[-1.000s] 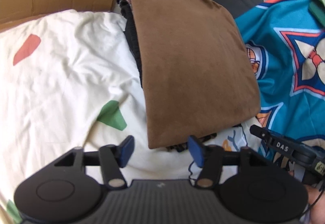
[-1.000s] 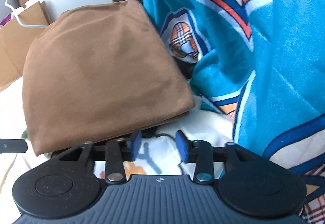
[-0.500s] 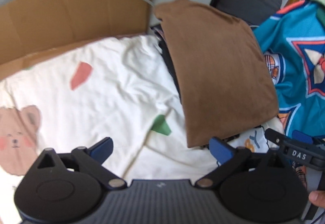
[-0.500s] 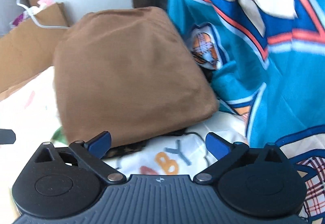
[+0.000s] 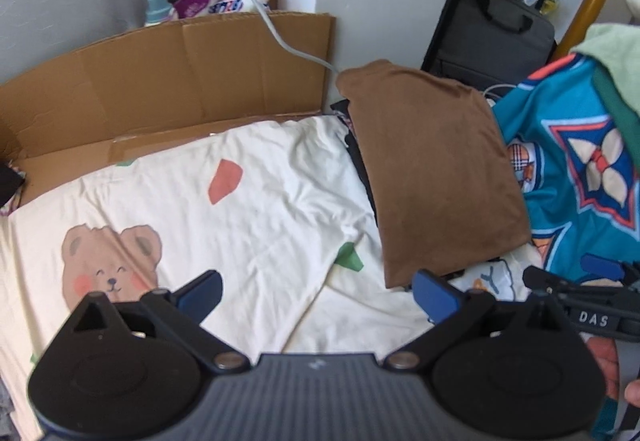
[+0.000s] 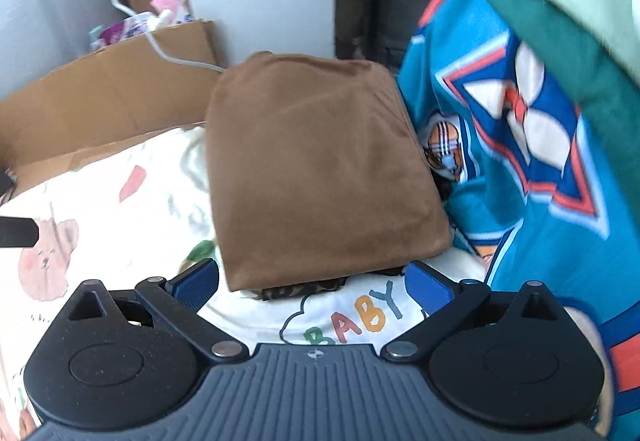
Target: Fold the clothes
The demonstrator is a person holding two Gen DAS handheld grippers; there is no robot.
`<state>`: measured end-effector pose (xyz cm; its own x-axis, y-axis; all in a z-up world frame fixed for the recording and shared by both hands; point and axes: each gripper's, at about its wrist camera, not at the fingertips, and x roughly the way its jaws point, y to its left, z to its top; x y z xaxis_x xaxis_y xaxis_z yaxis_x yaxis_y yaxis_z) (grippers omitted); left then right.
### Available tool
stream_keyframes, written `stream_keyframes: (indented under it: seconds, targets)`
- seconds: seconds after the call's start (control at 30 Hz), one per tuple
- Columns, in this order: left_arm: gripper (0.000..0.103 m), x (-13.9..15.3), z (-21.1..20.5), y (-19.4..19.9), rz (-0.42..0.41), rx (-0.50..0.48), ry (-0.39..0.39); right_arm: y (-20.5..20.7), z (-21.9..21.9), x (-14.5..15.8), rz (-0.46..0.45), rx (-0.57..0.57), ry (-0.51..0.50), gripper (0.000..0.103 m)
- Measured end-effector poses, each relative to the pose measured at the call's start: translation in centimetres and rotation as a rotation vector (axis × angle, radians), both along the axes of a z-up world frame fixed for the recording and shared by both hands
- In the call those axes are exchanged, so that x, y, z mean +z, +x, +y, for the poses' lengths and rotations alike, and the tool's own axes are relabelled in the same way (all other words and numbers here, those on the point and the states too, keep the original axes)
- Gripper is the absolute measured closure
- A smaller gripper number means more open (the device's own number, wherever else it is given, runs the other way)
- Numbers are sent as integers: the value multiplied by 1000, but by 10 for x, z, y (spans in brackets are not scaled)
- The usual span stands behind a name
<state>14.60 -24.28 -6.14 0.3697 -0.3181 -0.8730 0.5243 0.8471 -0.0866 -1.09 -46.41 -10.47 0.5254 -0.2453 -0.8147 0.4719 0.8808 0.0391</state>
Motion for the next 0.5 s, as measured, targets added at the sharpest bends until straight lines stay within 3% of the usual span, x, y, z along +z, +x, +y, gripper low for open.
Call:
stream_keyframes:
  seconds: [0.37,0.5]
  targets:
    - [1,65,42,-3,-55,15,41,11,12,74,6,30,-20,1]
    - [1,87,59,-4,-72,21,50,20,9,100,36,1,49,1]
